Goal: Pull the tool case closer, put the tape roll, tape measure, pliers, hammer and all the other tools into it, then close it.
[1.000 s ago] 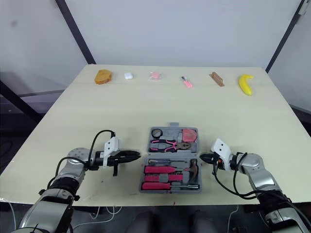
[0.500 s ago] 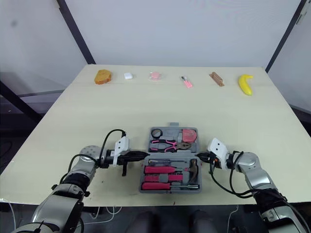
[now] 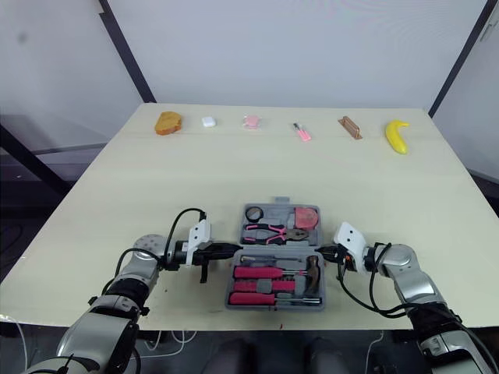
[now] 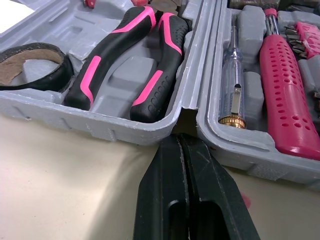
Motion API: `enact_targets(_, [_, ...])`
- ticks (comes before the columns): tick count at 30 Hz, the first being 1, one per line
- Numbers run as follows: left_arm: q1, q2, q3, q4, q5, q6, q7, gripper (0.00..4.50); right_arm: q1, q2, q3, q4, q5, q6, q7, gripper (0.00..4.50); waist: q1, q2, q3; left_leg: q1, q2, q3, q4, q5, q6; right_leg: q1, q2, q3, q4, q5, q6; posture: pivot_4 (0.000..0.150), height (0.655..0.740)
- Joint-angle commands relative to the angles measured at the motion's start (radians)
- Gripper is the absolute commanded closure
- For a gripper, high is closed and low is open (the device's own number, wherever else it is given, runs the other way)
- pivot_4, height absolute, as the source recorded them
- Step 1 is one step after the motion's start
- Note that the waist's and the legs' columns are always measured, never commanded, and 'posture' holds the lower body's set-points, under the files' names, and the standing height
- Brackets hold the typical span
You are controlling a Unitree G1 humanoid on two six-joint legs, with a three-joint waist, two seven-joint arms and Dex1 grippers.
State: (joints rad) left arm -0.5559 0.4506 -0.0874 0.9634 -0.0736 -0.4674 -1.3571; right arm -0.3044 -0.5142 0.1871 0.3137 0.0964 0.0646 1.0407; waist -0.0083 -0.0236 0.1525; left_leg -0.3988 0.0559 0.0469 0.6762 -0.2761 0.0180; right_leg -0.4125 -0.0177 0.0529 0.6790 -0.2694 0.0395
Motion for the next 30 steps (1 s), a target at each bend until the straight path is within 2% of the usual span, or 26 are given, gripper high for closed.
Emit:
enact_targets(1, [0.024, -0.02, -0.021, -0.053, -0.007, 0.007, -0.025, 4.43, 0.021, -0.005, 0.017, -0.054, 0.017, 0.005, 0.039, 4.5, 0.0, 0.0, 0.0, 0.0, 0.0, 0.0, 0.0, 0.0, 0.0, 0.0, 0.0, 0.0, 0.0, 0.0, 0.0, 0.15, 0.74])
enact_targets(12, [0.082, 0.005, -0.029, -0.143, -0.021, 0.062, -0.074, 4.43, 0.066, -0.026, 0.023, -0.114, 0.029, 0.05, 0.062, 4.5, -0.002, 0.0, 0.0, 0.0, 0.0, 0.0, 0.0, 0.0, 0.0, 0.0, 0.0, 0.0, 0.0, 0.0, 0.0, 0.15, 0.74])
enact_targets(30, [0.096, 0.028, -0.04, -0.164, -0.025, 0.094, -0.109, 4.43, 0.084, -0.018, 0.036, -0.129, 0.005, 0.046, 0.037, 4.5, -0.005, 0.0, -0.001, 0.0, 0.0, -0.001, 0.0, 0.0, 0.0, 0.0, 0.0, 0.0, 0.0, 0.0, 0.0, 0.15, 0.74])
